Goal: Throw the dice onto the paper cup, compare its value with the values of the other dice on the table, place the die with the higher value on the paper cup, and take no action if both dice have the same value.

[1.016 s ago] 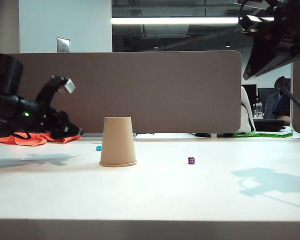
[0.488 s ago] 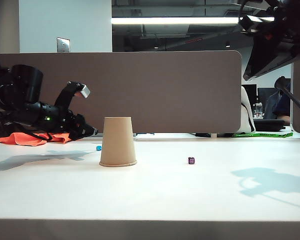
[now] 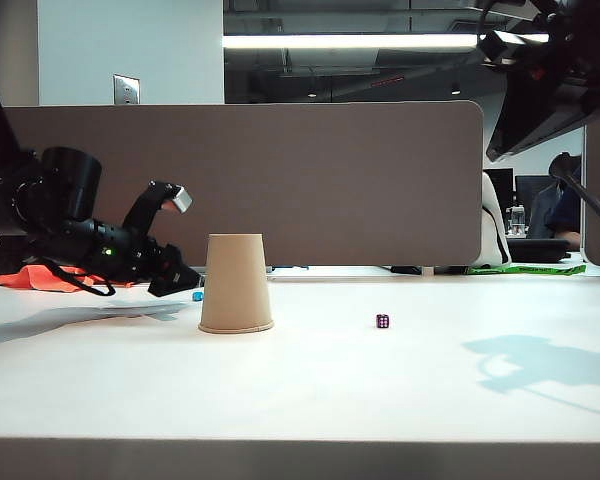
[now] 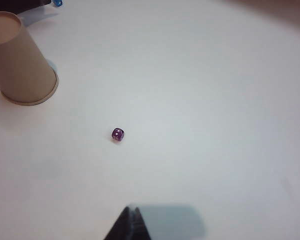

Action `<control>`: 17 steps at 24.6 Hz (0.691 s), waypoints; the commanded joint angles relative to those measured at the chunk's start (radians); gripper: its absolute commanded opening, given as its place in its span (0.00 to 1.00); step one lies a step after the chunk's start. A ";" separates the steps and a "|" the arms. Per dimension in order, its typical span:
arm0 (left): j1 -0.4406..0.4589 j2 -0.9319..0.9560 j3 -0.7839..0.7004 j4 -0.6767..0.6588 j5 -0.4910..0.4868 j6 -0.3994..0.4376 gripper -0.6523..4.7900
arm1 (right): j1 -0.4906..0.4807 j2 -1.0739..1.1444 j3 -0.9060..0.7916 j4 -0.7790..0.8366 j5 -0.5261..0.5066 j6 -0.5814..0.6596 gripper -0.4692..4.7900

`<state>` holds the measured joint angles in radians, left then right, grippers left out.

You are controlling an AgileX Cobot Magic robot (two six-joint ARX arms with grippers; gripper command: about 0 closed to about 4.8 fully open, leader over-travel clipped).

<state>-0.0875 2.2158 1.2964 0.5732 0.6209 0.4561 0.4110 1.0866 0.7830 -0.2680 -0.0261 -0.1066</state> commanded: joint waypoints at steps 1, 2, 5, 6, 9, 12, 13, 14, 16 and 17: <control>-0.001 0.005 0.003 0.001 -0.021 0.005 0.46 | 0.000 -0.001 0.004 0.010 -0.002 0.002 0.09; -0.001 0.007 0.003 0.001 -0.022 0.005 0.46 | 0.000 -0.001 0.004 0.010 -0.002 0.002 0.09; -0.001 0.011 0.005 0.003 -0.026 0.008 0.46 | 0.000 -0.001 0.003 0.010 -0.002 0.002 0.09; -0.001 0.012 0.005 0.004 -0.032 0.008 0.46 | 0.000 -0.001 0.004 0.010 -0.002 0.002 0.09; -0.001 0.019 0.006 0.013 -0.045 0.008 0.46 | 0.000 -0.001 0.004 0.010 -0.002 0.002 0.09; -0.001 0.029 0.015 0.011 -0.062 0.008 0.46 | 0.000 -0.001 0.004 0.010 -0.002 0.002 0.09; -0.001 0.036 0.021 0.011 -0.063 0.007 0.46 | 0.000 -0.001 0.004 0.009 -0.002 0.002 0.09; -0.001 0.039 0.025 0.011 -0.063 0.007 0.46 | 0.000 -0.001 0.004 0.009 -0.002 0.002 0.09; -0.001 0.048 0.033 0.011 -0.063 0.003 0.46 | 0.000 -0.001 0.003 0.008 -0.002 0.003 0.09; -0.001 0.050 0.036 0.011 -0.063 0.001 0.46 | 0.000 -0.001 0.003 0.007 -0.002 0.003 0.09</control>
<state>-0.0875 2.2654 1.3228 0.5716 0.5564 0.4591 0.4110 1.0866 0.7830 -0.2684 -0.0261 -0.1066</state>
